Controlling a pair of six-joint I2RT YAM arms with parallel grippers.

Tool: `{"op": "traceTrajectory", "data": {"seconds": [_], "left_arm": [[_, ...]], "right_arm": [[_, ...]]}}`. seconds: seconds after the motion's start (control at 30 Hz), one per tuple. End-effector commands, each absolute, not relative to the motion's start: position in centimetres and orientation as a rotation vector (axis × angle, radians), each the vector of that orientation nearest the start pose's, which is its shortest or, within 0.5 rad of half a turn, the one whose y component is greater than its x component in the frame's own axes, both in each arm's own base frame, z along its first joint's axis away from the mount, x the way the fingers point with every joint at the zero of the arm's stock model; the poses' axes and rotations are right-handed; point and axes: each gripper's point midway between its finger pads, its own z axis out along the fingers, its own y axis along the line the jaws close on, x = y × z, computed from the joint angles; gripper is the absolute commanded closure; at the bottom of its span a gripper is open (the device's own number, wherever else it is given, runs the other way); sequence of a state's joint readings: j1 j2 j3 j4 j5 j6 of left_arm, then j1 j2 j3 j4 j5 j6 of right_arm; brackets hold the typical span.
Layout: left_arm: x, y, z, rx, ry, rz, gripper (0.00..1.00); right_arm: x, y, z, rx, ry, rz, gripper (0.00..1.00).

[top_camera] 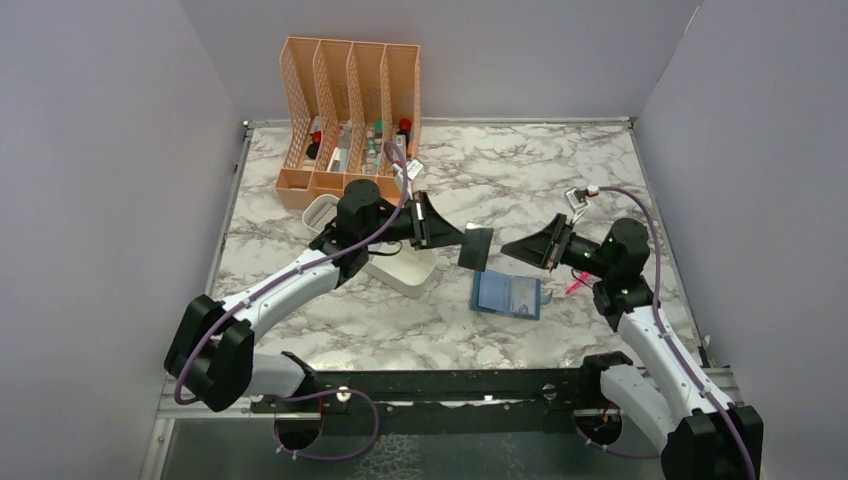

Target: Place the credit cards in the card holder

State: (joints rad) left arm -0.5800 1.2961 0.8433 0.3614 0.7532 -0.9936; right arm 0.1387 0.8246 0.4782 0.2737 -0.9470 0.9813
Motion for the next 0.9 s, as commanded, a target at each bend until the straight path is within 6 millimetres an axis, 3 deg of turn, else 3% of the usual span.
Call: {"op": "traceTrajectory", "data": {"seconds": [0.0,0.27,0.4,0.47,0.57,0.63,0.77,0.87], "left_arm": [[22.2,-34.6,29.9,0.329,1.881,-1.819,1.0],[21.3,-36.6,29.0,0.364,1.905,-1.847,1.0],[21.3,-36.7,28.6,0.36,1.906,-1.839,1.0],[21.5,-36.6,28.4,0.366,1.896,-1.817,0.94],[21.6,-36.5,27.5,0.381,1.911,-1.787,0.73],[22.0,-36.3,26.2,0.381,1.95,-1.738,0.65],[23.5,-35.7,23.6,0.39,2.047,-1.53,0.59],[24.5,-34.5,21.5,0.407,2.14,-1.343,0.57]], "right_arm": [[20.5,20.0,26.0,-0.094,1.827,1.673,0.61],[20.5,20.0,25.3,-0.059,1.834,1.701,0.74],[20.5,19.9,24.9,-0.036,1.841,1.699,0.97],[20.5,19.8,24.5,-0.011,1.845,1.691,0.99],[20.5,19.7,24.1,0.006,1.857,1.663,0.99],[21.0,19.3,23.4,0.05,1.901,1.605,0.99],[21.7,18.3,21.1,0.149,2.02,1.456,0.99],[21.6,17.4,18.2,0.203,2.133,1.333,0.99]]}}
